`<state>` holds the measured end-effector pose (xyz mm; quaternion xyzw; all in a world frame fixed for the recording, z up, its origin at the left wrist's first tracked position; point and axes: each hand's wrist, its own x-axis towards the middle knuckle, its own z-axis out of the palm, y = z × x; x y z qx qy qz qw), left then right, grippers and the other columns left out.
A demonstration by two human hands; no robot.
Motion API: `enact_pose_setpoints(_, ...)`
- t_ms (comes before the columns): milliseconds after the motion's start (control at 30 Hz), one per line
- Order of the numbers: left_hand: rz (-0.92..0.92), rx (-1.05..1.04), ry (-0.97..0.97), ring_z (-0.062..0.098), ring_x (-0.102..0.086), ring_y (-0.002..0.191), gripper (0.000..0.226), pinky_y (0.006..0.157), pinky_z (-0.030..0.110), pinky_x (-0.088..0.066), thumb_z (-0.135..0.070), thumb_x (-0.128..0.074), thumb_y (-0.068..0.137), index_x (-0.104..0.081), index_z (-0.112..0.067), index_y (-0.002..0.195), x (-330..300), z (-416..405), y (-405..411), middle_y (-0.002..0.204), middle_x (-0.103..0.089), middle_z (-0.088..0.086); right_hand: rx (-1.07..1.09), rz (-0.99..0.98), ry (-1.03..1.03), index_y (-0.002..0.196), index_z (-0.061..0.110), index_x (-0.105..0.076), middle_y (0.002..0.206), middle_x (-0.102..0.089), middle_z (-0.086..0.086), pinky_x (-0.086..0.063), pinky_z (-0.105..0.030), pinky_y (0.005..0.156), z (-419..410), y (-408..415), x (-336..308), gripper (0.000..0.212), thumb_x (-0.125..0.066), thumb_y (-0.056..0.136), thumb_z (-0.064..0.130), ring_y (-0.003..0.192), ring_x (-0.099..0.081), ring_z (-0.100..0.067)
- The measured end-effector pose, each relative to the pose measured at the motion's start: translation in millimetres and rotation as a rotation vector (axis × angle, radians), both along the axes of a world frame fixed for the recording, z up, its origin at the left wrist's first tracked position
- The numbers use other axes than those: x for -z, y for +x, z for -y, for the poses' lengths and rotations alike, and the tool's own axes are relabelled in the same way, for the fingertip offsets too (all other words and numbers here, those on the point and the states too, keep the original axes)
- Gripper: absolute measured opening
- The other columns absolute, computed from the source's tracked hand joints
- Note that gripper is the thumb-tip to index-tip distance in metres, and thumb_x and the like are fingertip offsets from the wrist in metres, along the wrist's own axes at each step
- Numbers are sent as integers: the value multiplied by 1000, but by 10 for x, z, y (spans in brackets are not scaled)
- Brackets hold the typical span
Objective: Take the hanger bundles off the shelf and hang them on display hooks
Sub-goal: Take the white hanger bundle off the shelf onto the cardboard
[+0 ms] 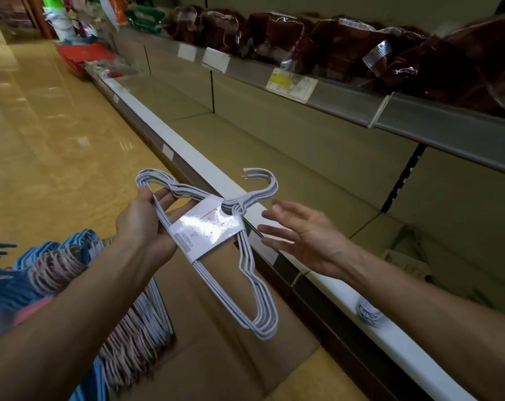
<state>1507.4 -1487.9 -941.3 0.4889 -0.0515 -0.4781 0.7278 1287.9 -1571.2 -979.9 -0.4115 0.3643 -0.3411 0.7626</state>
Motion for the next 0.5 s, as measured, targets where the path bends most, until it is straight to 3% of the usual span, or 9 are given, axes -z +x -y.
enact_pose_setpoints(67, -14, 13, 21, 35, -68, 93, 50, 90, 56, -51, -40, -33, 107, -49, -4, 138, -5, -22, 18, 124, -66, 9, -90, 163, 117, 135, 2, -54, 133, -63, -18, -59, -38, 88, -59, 69, -31, 47, -64, 90, 13, 118, -64, -37)
enact_pose_setpoints(133, -19, 39, 33, 36, -66, 95, 49, 97, 58, -48, -39, -32, 107, -49, -3, 136, 4, -39, 7, 122, -65, 10, -168, 294, 154, 129, 8, -59, 128, -66, -17, -58, -34, 86, -113, 157, -49, 41, -62, 88, 10, 115, -65, -34)
enact_pose_setpoints(200, -19, 62, 54, 35, -66, 95, 45, 97, 57, -48, -39, -33, 107, -51, -5, 130, 17, -57, -19, 121, -66, 10, -189, 370, 192, 125, 9, -63, 119, -69, -18, -56, -37, 92, -154, 254, -41, 39, -61, 86, 7, 108, -67, -30)
enact_pose_setpoints(267, 4, 73, 78, 31, -70, 88, 42, 85, 50, -56, -40, -34, 107, -54, -5, 119, 49, -65, -11, 102, -70, 9, -200, 397, 200, 116, 7, -68, 116, -69, -20, -55, -41, 96, -183, 335, 9, 34, -64, 83, 7, 106, -68, -31)
enact_pose_setpoints(333, 13, 91, 98, 26, -75, 77, 48, 69, 39, -62, -41, -35, 106, -56, -1, 121, 80, -74, 27, 88, -75, 8, -223, 409, 182, 104, 8, -73, 117, -67, -24, -56, -44, 95, -198, 383, 71, 29, -74, 75, 8, 109, -67, -34)
enact_pose_setpoints(433, 77, 135, 126, 23, -71, 55, 51, 51, 33, -58, -42, -35, 106, -50, -1, 132, 86, -83, 95, 120, -71, 13, -239, 389, 153, 97, 8, -75, 118, -67, -26, -55, -45, 97, -198, 422, 145, 21, -74, 76, 6, 111, -66, -36)
enact_pose_setpoints(500, 179, 119, 159, 24, -71, 64, 52, 62, 39, -58, -42, -38, 105, -45, -1, 137, 119, -81, 159, 125, -67, 16, -234, 348, 131, 97, 9, -74, 117, -68, -24, -54, -44, 97, -198, 458, 175, 18, -66, 81, 5, 110, -65, -35)
